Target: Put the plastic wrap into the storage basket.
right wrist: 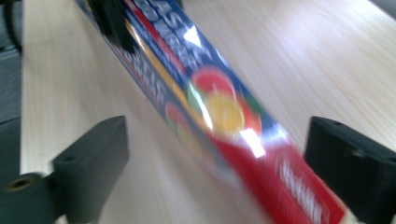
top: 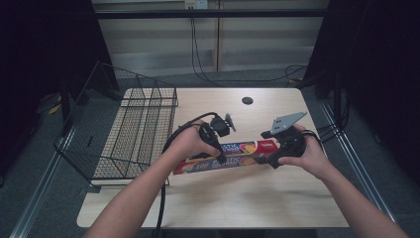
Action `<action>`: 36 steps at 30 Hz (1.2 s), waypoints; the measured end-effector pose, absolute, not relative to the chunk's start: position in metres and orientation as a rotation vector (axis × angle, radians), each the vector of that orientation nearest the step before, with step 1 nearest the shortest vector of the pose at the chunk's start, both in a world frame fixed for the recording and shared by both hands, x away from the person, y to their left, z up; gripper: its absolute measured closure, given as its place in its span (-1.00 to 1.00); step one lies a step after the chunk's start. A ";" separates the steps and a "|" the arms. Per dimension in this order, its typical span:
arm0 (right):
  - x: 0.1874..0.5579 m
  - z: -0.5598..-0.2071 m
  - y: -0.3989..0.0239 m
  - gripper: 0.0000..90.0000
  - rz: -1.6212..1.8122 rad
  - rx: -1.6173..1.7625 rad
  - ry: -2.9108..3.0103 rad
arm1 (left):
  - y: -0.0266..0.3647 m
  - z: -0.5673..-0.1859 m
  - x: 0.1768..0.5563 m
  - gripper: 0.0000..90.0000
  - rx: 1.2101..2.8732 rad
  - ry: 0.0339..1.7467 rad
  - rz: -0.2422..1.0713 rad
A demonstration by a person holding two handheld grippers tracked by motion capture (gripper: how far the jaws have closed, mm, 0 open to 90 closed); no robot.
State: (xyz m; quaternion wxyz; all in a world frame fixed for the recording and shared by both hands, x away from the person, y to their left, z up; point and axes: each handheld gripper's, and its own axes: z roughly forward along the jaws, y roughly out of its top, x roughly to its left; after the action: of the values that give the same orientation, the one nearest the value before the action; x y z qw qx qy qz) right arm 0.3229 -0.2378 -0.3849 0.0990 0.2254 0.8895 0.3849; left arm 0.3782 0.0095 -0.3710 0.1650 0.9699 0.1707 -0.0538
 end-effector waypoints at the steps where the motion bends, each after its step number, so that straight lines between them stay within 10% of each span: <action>1: 0.322 -0.386 -0.240 -0.90 1.136 0.696 2.621 | 0.015 -0.369 0.380 -0.02 2.748 0.531 -0.165; 36: 0.301 -0.436 -0.247 -0.95 1.104 0.861 2.556 | 0.080 -0.324 0.402 -0.02 2.613 1.069 -0.082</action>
State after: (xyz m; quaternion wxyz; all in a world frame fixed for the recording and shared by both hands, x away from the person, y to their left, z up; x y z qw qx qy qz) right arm 0.3011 -0.2474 -0.4361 0.1133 0.2935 0.8715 0.3762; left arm 0.4023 0.0803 -0.3242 0.1578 0.9136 0.3736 -0.0286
